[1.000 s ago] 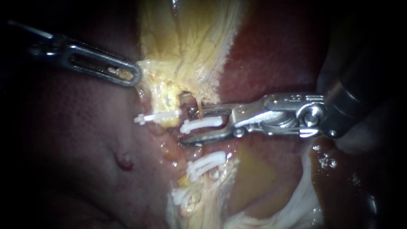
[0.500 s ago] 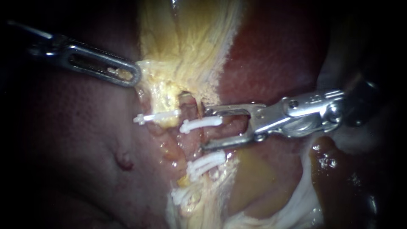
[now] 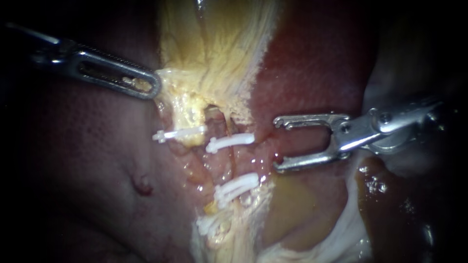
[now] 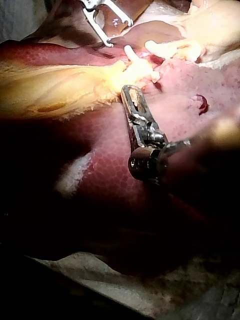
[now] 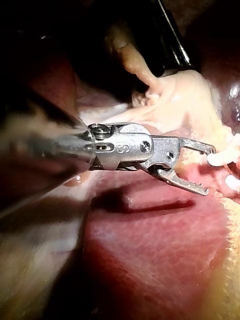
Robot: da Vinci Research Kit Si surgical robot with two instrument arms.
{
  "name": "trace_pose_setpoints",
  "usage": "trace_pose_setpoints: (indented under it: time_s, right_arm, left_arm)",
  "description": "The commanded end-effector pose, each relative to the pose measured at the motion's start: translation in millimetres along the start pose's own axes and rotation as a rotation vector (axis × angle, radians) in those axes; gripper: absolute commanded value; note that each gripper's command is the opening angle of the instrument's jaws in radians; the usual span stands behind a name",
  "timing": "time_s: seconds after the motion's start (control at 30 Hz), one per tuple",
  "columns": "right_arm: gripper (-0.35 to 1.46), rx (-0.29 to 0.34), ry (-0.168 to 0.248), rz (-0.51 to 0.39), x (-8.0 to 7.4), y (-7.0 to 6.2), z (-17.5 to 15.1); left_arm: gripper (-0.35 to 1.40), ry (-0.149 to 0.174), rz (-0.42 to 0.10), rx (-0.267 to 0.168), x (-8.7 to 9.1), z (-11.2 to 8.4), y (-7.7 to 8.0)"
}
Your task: Going back third clip right tube
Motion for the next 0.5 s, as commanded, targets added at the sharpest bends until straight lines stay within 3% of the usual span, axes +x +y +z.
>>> trace_pose_setpoints:
  time_s: [0.03,0.27,0.5]
  right_arm:
    - [0.50,0.001,0.000,-0.001,-0.1,-0.1,-0.1]
    - [0.50,0.003,0.000,-0.002,-0.2,-0.2,-0.5]
    - [0.50,0.004,0.000,-0.009,-0.2,-0.3,-0.7]
  left_arm:
    - [-0.35,0.000,0.000,0.000,0.0,0.1,0.0]
    - [-0.35,-0.003,0.002,-0.006,0.3,1.3,0.7]
    - [-0.35,0.001,0.011,-0.003,1.5,4.7,1.2]
